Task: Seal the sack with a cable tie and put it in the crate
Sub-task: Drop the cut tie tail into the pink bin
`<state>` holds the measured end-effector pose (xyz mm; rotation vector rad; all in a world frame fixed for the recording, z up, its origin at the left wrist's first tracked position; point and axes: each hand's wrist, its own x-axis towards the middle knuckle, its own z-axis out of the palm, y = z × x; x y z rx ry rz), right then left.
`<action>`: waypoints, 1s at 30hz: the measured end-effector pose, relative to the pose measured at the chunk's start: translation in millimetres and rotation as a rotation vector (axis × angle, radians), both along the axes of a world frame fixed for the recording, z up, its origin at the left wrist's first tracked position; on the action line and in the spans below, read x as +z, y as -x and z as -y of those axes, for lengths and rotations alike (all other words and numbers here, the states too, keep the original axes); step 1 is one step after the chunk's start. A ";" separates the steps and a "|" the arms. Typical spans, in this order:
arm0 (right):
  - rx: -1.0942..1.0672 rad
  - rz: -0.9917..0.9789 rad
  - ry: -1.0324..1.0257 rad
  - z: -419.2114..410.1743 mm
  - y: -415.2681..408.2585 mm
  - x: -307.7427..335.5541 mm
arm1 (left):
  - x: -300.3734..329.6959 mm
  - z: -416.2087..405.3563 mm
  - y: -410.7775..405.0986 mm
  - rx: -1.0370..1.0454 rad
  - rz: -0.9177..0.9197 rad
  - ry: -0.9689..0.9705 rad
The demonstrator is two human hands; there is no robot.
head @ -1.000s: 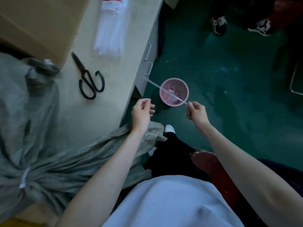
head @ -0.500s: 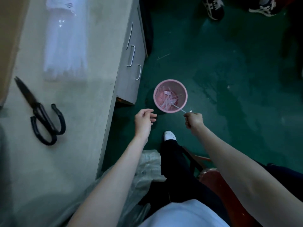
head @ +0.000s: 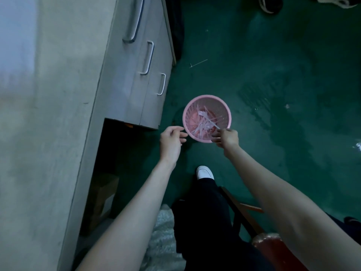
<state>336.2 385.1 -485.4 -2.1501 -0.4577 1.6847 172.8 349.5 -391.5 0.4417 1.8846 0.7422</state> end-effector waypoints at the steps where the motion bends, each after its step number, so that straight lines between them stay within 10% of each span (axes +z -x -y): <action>1: 0.022 -0.041 0.013 -0.5 0.1 -3.3 | -3.3 -2.7 0.2 -0.010 -0.009 0.000; 10: 0.021 -0.197 -0.061 12.9 -9.2 34.9 | 18.1 9.3 -5.9 -0.051 -0.024 0.012; 30: 0.422 -0.287 -0.425 110.0 24.2 375.8 | 306.9 169.4 15.9 0.130 -0.078 -0.242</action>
